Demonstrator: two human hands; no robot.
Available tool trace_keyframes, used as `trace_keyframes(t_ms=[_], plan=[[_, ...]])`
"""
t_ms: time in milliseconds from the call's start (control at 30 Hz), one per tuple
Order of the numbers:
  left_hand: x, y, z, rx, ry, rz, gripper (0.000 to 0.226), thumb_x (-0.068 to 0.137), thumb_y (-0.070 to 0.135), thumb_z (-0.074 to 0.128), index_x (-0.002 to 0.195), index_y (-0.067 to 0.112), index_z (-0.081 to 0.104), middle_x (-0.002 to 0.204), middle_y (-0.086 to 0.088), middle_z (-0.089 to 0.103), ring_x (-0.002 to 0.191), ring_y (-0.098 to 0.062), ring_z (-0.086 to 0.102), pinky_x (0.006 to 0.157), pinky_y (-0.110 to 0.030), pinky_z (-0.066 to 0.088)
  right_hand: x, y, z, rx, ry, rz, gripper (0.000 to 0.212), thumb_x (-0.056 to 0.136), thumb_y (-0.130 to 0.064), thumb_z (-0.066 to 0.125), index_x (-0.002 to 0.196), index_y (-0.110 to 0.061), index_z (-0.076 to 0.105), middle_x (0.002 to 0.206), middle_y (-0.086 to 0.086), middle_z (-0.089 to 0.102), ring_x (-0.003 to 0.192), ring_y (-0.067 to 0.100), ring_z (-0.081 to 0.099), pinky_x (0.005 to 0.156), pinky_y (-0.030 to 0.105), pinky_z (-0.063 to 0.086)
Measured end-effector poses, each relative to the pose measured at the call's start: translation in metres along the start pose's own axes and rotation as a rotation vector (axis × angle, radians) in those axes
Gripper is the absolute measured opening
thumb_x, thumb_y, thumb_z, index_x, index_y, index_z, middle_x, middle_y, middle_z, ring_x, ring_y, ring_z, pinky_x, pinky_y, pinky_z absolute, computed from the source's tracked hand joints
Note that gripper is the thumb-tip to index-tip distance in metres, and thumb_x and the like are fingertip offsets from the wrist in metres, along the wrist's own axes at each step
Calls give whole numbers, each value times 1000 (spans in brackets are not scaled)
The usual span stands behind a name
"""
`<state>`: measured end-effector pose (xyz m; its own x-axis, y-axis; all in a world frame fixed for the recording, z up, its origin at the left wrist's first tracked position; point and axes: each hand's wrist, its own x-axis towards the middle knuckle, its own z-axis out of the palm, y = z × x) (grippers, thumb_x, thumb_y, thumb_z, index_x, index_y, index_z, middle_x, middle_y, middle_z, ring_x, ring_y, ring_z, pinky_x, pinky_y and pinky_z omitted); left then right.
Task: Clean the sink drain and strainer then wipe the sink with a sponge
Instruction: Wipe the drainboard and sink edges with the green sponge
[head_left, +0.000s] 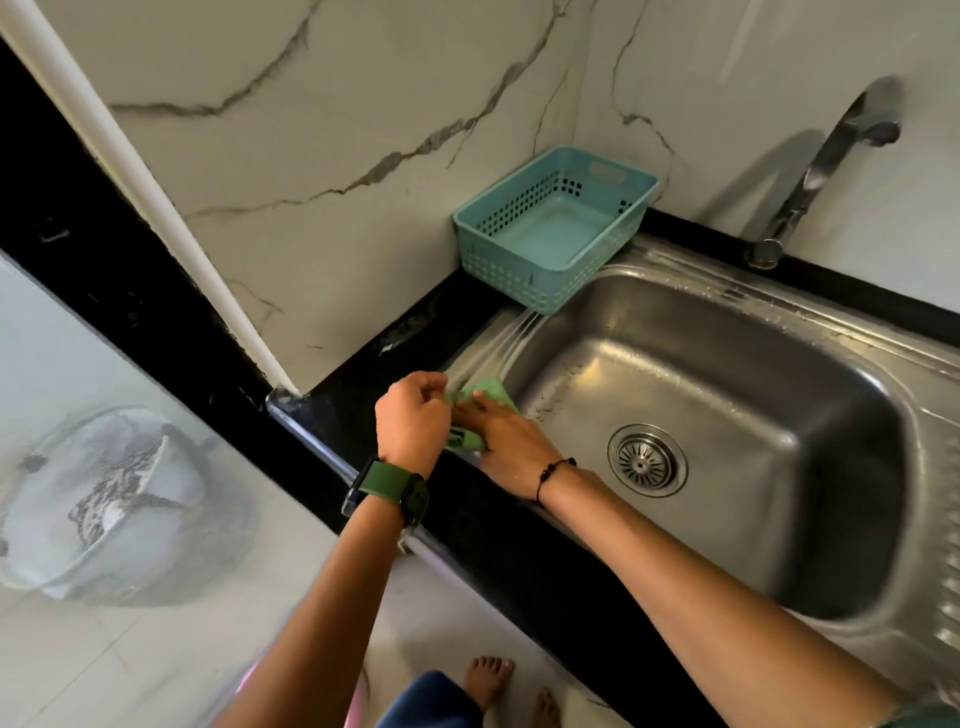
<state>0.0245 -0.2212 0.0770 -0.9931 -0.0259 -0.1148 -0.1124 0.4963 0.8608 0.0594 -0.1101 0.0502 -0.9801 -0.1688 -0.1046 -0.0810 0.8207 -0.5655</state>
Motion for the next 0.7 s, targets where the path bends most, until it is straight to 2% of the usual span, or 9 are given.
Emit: trace_keyframes(t_ms=[100, 167, 233, 300, 333, 400, 467, 567, 700], plan=[[10, 5, 1, -14, -66, 9, 36, 84, -2, 40, 105, 8, 68, 111, -9, 67, 105, -19, 59, 84, -22, 43, -24, 7, -1, 68, -46, 18, 46, 92, -10, 48, 134, -29, 45, 149, 0, 35, 139, 18, 28, 111, 28, 26], [17, 9, 2, -15, -111, 11, 38, 83, -4, 39, 104, 7, 69, 113, -10, 67, 105, -20, 59, 84, -21, 42, -38, 15, -5, 101, -83, 47, 48, 90, -7, 51, 131, -33, 48, 147, -6, 39, 139, 10, 28, 112, 20, 21], [24, 8, 0, 23, -164, 6, 41, 83, -5, 37, 107, 7, 67, 117, -11, 65, 106, -22, 59, 83, -22, 43, -42, 17, -17, 230, -64, 98, 45, 88, -4, 53, 125, -30, 56, 134, -6, 54, 128, 12, 44, 100, 3, 29], [28, 6, -3, 76, -235, 1, 41, 85, -4, 38, 112, 8, 65, 120, -12, 63, 108, -26, 59, 83, -25, 46, -30, 17, -32, 393, 136, 158, 44, 86, 4, 51, 121, -20, 60, 120, -4, 62, 114, 19, 56, 81, -4, 36], [28, 6, -4, 98, -266, 6, 40, 85, -4, 38, 113, 8, 65, 119, -12, 63, 108, -27, 59, 82, -27, 47, -19, 19, -38, 395, 243, 195, 48, 85, 7, 49, 123, -21, 59, 121, -2, 63, 113, 19, 58, 82, 0, 38], [29, 6, -7, 140, -301, 29, 40, 85, -4, 38, 112, 8, 65, 116, -13, 64, 106, -28, 59, 80, -27, 46, 12, 16, -38, 307, 302, 263, 58, 82, 8, 45, 127, -26, 54, 130, 1, 58, 118, 19, 55, 98, 19, 41], [28, 7, -8, 200, -326, 76, 39, 83, -5, 39, 109, 7, 66, 112, -14, 66, 102, -27, 59, 75, -23, 43, 36, 6, -24, 201, 195, 279, 57, 83, 6, 43, 132, -22, 48, 139, 5, 51, 128, 22, 46, 109, 27, 35], [25, 6, -10, 254, -317, 122, 37, 79, -9, 37, 100, -3, 67, 105, -19, 66, 94, -29, 58, 66, -20, 37, 37, -8, 3, 24, 105, 283, 48, 90, -2, 42, 137, -11, 40, 143, 16, 40, 131, 32, 37, 106, 34, 31], [21, -2, -12, 231, -276, 105, 33, 77, -10, 38, 93, -4, 66, 105, -19, 66, 102, -32, 58, 75, -26, 43, 6, -17, 17, -112, 68, 232, 56, 87, -3, 44, 140, -14, 33, 144, 15, 36, 133, 34, 32, 109, 38, 28]])
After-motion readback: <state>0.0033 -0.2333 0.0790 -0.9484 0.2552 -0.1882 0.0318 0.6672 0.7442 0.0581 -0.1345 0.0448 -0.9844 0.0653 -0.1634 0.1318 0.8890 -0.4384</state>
